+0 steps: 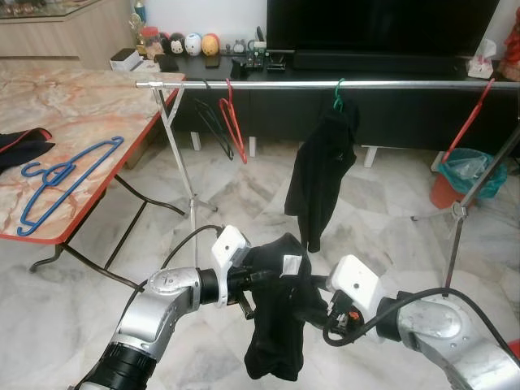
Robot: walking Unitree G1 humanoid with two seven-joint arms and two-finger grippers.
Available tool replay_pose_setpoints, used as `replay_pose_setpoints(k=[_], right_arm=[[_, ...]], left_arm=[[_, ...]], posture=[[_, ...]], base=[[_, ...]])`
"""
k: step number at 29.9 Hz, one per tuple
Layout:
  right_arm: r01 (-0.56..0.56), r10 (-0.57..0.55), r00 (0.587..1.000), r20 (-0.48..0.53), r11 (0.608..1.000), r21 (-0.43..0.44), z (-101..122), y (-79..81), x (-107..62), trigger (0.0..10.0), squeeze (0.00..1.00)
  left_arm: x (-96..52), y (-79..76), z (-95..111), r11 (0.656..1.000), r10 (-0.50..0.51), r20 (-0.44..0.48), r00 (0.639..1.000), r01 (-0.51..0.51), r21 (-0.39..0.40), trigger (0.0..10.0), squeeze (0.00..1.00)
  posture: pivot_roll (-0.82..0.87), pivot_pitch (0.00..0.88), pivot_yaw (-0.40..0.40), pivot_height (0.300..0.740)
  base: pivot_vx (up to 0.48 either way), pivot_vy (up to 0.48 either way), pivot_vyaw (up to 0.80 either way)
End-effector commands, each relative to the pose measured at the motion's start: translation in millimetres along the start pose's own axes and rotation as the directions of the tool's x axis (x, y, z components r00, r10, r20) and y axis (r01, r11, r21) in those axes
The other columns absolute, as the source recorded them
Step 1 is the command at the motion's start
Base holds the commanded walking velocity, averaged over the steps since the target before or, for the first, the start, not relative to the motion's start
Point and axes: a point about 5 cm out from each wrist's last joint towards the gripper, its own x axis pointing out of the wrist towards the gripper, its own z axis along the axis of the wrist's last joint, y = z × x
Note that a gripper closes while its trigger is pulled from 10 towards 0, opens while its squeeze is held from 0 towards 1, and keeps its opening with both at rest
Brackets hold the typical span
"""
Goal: Hang hanger
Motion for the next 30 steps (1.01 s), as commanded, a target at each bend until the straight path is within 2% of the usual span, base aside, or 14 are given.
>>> replay_pose_setpoints(k=[1,20,26,30], right_arm=[[0.016,-0.016,1.0,0.015,1.0,0.0,1.5,-3.8,-1.0,0.0,0.0],[0.067,-0.068,0.997,0.021,0.997,0.039,-6.8,-10.0,1.8,0.0,0.0],[0.187,-0.185,0.979,-0.081,0.982,0.02,-19.0,-28.2,-2.2,0.0,0.0],[0.284,-0.283,0.947,-0.155,0.959,-0.018,-25.8,-42.1,-6.6,0.0,0.0]], left_arm=[[0.3,2.0,8.0,0.999,-0.002,0.021,1.0,0.001,0.037,10.0,0.0],[1.0,2.0,8.2,0.999,0.002,0.021,1.0,-0.002,0.038,10.0,0.0],[0.0,2.2,7.4,0.999,0.002,0.018,1.0,-0.003,0.038,10.0,0.0],[-0.1,2.2,7.2,0.999,0.0,0.015,1.0,0.0,0.038,10.0,0.0]], posture=[[-0.02,0.031,0.017,0.74],[-0.02,0.033,0.016,0.74],[-0.02,0.032,0.016,0.74],[-0.02,0.033,0.016,0.74]], base=[[0.0,0.0,0.0],[0.0,0.0,0.0],[0.0,0.0,0.0],[0.0,0.0,0.0]])
